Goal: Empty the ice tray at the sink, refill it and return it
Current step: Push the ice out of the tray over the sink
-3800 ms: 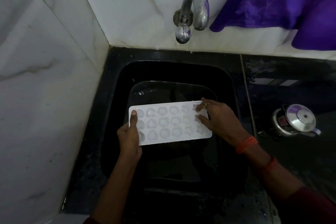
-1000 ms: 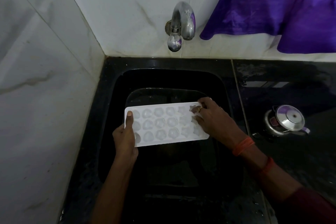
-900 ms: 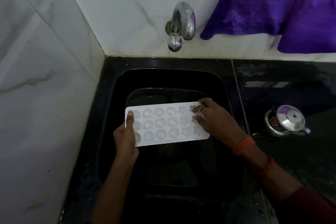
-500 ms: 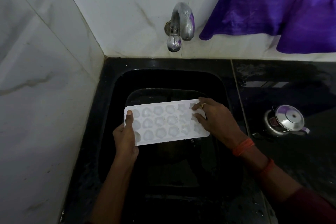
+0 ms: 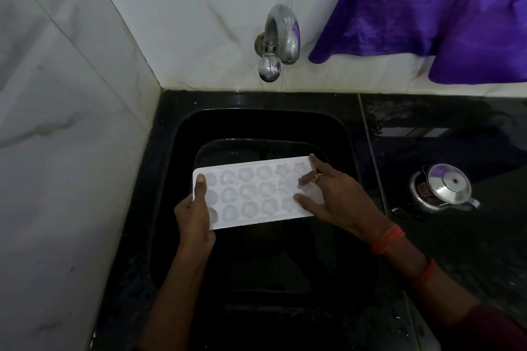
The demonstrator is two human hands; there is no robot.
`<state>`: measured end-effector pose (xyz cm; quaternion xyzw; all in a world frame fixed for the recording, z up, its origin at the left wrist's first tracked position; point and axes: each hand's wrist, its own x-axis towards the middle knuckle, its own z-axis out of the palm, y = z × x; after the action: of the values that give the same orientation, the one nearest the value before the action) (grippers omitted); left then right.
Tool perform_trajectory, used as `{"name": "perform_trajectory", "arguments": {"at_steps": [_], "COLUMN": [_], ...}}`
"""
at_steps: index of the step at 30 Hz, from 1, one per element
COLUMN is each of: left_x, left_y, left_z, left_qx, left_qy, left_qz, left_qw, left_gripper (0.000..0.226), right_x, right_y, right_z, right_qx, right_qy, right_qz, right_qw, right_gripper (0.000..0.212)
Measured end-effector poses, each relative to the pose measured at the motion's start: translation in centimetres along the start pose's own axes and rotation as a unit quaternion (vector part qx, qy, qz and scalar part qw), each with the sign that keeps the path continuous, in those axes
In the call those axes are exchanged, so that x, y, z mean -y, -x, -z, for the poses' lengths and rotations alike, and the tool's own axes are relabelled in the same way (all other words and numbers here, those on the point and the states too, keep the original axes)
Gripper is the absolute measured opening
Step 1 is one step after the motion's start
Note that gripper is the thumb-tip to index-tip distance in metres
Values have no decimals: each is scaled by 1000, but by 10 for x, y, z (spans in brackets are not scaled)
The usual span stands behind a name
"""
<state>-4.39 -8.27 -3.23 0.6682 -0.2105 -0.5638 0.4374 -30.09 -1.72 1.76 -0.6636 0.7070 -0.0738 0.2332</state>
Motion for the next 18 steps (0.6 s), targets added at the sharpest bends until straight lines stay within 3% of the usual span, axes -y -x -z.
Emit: {"name": "perform_trajectory", "arguments": {"at_steps": [7, 12, 18], "left_x": [-1, -3, -4], "left_y": [1, 4, 8], "left_z": [-2, -2, -4], "left_qx": [1, 6, 5], "left_qy": [-5, -6, 0], "left_qz": [-8, -19, -6], "left_qw": [1000, 1000, 1000], "left_gripper": [38, 35, 34], "right_x": [3, 4, 6], "right_y": [1, 2, 5], "right_z": [-6, -9, -9], "right_qx": [8, -16, -38], "right_qy": [27, 21, 14], "right_qz": [-4, -8, -8], "right_qw": [1000, 1000, 999], "right_gripper": [71, 57, 57]}}
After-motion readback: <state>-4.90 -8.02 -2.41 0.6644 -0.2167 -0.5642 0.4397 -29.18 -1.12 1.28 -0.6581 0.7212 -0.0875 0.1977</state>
